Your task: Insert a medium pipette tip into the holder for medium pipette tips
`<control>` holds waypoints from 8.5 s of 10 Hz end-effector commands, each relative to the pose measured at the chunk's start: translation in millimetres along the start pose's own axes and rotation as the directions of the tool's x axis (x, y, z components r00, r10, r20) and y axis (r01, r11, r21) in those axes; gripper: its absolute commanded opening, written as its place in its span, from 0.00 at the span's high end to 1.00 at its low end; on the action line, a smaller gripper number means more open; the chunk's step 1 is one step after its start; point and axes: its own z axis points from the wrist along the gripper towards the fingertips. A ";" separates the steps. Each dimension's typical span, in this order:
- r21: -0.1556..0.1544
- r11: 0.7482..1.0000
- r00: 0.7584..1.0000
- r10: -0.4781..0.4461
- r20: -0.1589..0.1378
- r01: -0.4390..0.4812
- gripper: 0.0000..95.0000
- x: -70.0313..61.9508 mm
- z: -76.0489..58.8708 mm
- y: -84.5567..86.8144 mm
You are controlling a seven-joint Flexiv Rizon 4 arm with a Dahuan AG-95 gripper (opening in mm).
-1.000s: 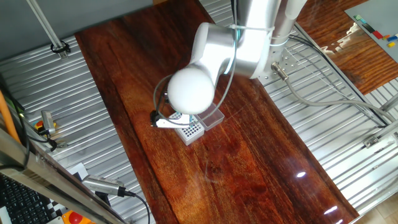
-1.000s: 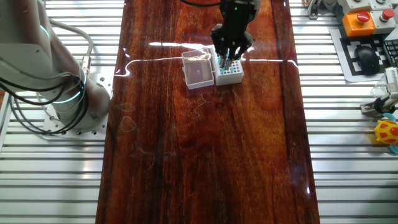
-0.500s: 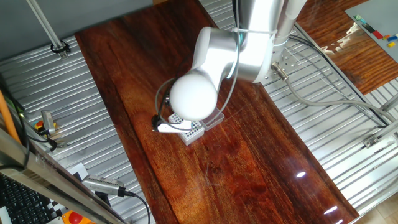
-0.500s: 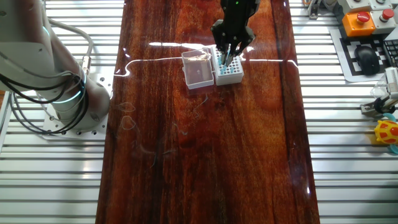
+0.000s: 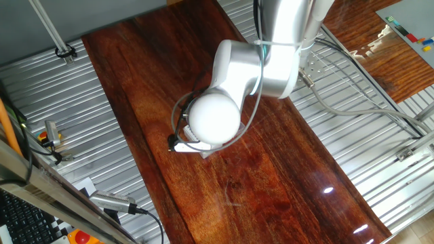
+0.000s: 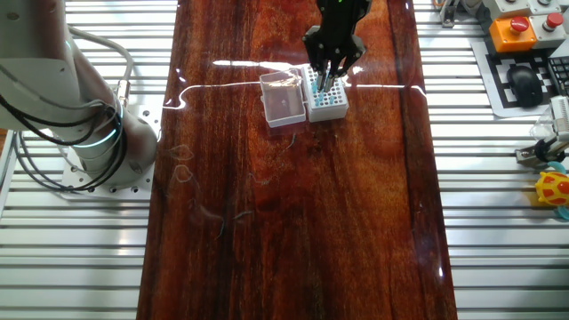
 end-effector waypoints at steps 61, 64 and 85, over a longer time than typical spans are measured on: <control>-0.322 0.905 0.811 0.401 0.425 -0.279 1.00 15.1 30.5 21.3; -0.326 0.901 0.806 0.411 0.425 -0.287 1.00 9.7 30.3 20.7; -0.348 0.880 0.763 0.459 0.456 -0.322 0.80 -8.5 24.0 14.9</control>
